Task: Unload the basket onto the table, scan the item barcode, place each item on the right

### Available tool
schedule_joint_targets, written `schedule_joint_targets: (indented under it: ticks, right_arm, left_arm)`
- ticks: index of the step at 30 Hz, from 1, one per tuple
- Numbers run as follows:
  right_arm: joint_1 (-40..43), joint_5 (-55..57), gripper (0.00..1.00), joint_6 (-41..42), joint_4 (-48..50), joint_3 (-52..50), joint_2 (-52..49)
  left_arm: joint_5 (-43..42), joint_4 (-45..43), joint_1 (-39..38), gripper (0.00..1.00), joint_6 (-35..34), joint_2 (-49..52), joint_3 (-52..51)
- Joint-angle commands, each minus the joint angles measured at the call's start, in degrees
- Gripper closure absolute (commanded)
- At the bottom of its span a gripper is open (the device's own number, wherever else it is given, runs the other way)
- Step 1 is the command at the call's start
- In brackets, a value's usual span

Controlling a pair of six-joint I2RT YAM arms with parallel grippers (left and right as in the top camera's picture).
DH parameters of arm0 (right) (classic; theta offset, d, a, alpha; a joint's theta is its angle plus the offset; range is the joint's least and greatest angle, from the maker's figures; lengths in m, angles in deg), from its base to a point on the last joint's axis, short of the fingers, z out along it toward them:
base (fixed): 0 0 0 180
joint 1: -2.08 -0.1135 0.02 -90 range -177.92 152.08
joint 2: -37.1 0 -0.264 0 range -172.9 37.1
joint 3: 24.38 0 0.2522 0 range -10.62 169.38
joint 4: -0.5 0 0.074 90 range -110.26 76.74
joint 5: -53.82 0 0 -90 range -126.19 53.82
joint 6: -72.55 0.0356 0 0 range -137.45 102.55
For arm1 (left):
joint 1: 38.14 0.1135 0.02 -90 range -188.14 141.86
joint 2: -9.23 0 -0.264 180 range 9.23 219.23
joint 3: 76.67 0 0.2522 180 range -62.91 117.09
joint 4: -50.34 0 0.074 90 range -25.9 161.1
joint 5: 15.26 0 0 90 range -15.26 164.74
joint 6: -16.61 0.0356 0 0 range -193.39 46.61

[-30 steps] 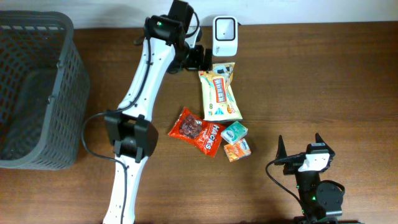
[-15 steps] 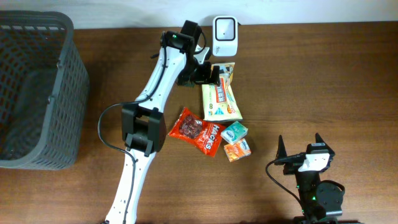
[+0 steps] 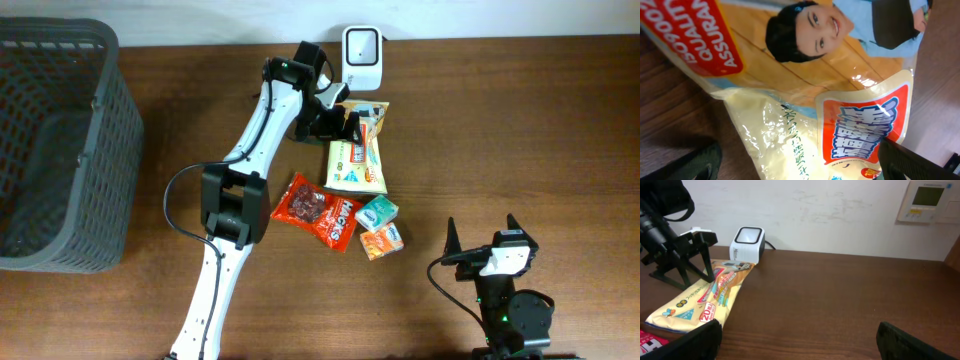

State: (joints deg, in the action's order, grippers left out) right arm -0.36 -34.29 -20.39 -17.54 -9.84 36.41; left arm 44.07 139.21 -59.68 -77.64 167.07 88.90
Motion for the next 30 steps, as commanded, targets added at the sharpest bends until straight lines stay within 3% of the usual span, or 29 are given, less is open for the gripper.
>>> schedule_joint_targets:
  ticks: [1,4,9,10,11,14,22,30]
  right_arm:
    - [0.3,0.3,0.01,0.4,-0.2,-0.5,0.3]
    - [0.3,0.3,0.02,0.4,-0.2,-0.5,0.3]
    - [0.3,0.3,0.02,0.4,-0.2,-0.5,0.3]
    - [0.3,0.3,0.02,0.4,-0.2,-0.5,0.3]
    - [0.3,0.3,0.02,0.4,-0.2,-0.5,0.3]
    - [0.3,0.3,0.02,0.4,-0.2,-0.5,0.3]
    - [0.3,0.3,0.02,0.4,-0.2,-0.5,0.3]
    - [0.3,0.3,0.02,0.4,-0.2,-0.5,0.3]
  left_arm:
    - [-0.4,-0.1,-0.5,0.30,1.3,2.9,0.1]
    - [-0.4,0.1,-0.7,0.46,1.3,2.9,0.1]
    - [-0.3,0.0,-1.6,0.47,1.3,3.1,0.1]
    - [0.1,0.0,-1.7,0.51,1.3,3.2,0.1]
    - [0.5,0.1,-1.7,0.57,1.3,3.3,0.1]
    - [1.7,0.6,-1.8,0.99,1.3,3.4,0.1]
    - [4.0,5.9,-1.1,1.00,1.3,2.4,4.3]
    - [22.9,21.6,-1.0,1.00,0.5,0.4,24.6]
